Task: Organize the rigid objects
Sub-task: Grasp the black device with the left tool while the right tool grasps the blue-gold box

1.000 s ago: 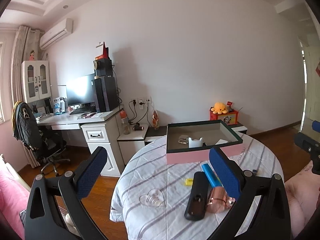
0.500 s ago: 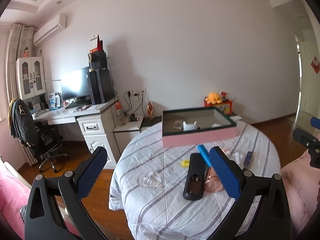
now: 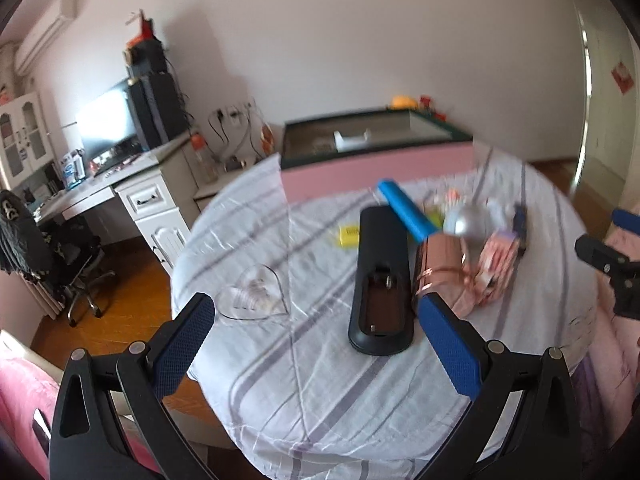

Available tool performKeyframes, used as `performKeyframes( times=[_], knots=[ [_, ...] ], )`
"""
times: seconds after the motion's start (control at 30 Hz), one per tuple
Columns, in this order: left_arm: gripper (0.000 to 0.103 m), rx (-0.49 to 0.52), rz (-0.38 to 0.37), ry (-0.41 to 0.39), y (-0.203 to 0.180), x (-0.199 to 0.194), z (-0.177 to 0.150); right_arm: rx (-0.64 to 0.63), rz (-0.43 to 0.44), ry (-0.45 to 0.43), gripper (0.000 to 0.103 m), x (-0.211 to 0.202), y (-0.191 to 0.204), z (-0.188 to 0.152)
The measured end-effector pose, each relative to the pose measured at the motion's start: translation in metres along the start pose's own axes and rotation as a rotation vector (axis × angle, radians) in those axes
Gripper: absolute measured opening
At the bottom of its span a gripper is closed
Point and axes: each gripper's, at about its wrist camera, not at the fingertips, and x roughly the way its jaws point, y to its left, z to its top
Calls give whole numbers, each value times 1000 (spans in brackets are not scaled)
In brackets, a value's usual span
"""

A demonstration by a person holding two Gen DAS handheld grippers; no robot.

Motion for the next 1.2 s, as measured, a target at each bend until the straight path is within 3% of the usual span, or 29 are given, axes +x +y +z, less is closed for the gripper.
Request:
performKeyframes(
  times=[0.43,0.63,0.67,0.73,0.8,0.87,1.2],
  knots=[
    [103,90,-20,123,-27,61,5,7,40,79,103,45,-7,-4],
    [102,50,-58,153,-25,81,14,22,44,93,103,56,-13,-2],
    [99,43,-68,150,-25,83,15,21,45,93,103,57,-12,-2],
    [81,16,-116,143,-22,86,14,19,46,99,103,60,-11,-1],
    [57,3,-180,129,-23,85,14,18,48,100,103,62,-10,0],
    [45,28,-186,113,-28,80,12,11,48,105,103,65,-9,2],
    [45,-23,-135,113,-8,65,4,-43,65,132,103,79,13,12]
  ],
)
